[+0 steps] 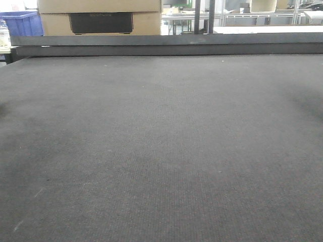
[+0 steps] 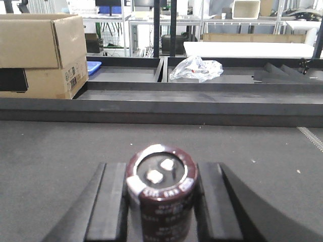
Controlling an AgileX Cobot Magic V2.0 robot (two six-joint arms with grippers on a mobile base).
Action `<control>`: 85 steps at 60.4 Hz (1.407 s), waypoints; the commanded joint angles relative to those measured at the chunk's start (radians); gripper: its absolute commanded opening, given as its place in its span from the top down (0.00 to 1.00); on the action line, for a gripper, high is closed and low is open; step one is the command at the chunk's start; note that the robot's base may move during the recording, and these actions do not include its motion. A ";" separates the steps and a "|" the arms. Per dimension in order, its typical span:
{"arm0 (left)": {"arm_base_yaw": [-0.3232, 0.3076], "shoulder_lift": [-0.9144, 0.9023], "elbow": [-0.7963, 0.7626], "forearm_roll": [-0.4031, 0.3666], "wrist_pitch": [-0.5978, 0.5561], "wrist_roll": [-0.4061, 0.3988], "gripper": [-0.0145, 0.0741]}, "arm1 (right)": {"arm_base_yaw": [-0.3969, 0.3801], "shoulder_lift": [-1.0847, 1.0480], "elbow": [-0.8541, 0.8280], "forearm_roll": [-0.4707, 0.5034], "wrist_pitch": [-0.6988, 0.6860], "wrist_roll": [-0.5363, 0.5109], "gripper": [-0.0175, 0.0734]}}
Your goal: Place cylindrical capacitor in blue bin on shelf
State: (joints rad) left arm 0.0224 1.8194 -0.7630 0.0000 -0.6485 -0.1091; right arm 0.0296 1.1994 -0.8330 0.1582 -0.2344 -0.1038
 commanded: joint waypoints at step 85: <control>-0.073 -0.479 -0.296 0.189 0.984 0.002 0.96 | 0.002 -0.033 -0.085 -0.101 0.550 0.001 0.99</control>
State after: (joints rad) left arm -0.0231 1.4072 -1.0436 0.1837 0.2385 -0.1091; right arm 0.0310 1.1938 -0.9082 0.0716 0.2595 -0.1038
